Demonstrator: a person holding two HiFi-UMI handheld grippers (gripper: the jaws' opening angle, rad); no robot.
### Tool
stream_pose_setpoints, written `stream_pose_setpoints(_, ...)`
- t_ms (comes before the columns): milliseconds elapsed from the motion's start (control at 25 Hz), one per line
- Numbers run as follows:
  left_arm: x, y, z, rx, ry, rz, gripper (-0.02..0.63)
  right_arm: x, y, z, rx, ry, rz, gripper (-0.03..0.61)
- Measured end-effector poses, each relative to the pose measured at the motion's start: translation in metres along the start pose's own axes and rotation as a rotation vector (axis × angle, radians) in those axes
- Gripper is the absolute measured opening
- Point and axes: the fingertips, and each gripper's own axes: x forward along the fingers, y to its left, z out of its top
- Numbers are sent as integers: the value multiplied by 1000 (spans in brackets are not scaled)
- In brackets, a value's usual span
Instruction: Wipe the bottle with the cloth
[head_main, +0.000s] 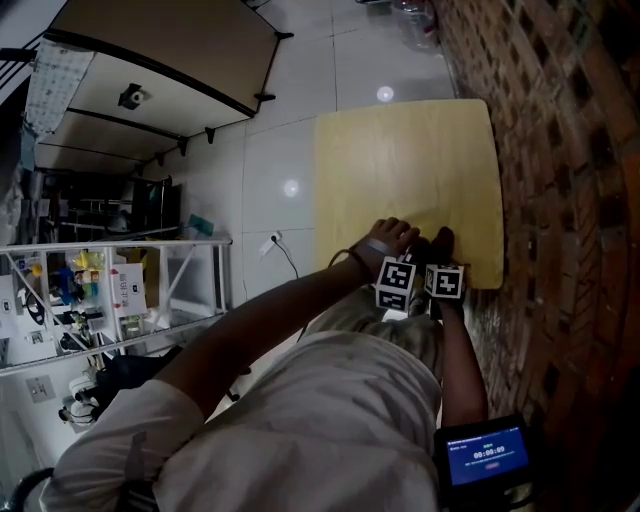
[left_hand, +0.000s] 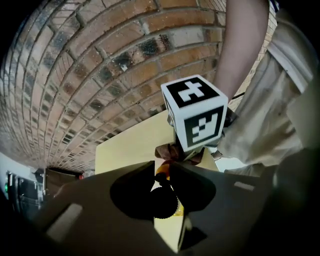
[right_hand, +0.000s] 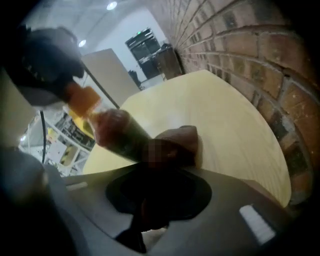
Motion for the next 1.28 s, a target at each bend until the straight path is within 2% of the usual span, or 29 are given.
stream_pose_setpoints(80, 3, 0, 1, -6, -3, 2, 109, 6, 1, -3, -54, 42, -6, 87)
stream_pose_setpoints(160, 1, 1, 0, -16, -6, 6, 109, 1, 1, 0, -4, 32, 35, 88)
stream_pose_setpoints(280, 1, 1, -4, -11, 22, 16, 109, -28, -11, 12, 171, -96, 101, 89)
stream_pose_setpoints(360, 7, 2, -8, -28, 43, 33, 109, -58, -17, 27, 227, -215, 113, 89)
stream_pose_setpoints(440, 8, 9, -10, -106, 64, 55, 109, -87, -9, 42, 231, -328, 152, 89)
stream_pose_setpoints(520, 11, 13, -18, -183, 120, 68, 109, -105, 8, 50, 209, -406, 219, 89)
stream_pose_setpoints(680, 17, 19, -26, -325, 175, 85, 107, -102, 40, 59, 221, -439, 310, 89)
stream_pose_setpoints(800, 12, 25, -21, -402, 167, 78, 106, -78, 48, 64, 231, -405, 290, 88)
stream_pose_setpoints(880, 22, 33, -21, -458, 145, 104, 106, -59, 42, 65, 248, -399, 280, 87)
stream_pose_setpoints(960, 29, 42, -26, -519, 128, 129, 104, -49, 38, 68, 276, -411, 287, 87)
stream_pose_setpoints(1120, 28, 53, -37, -633, 119, 114, 103, -40, 40, 75, 288, -426, 273, 87)
stream_pose_setpoints(1280, 26, 59, -42, -773, 92, 93, 95, -36, 33, 76, 381, -487, 221, 89)
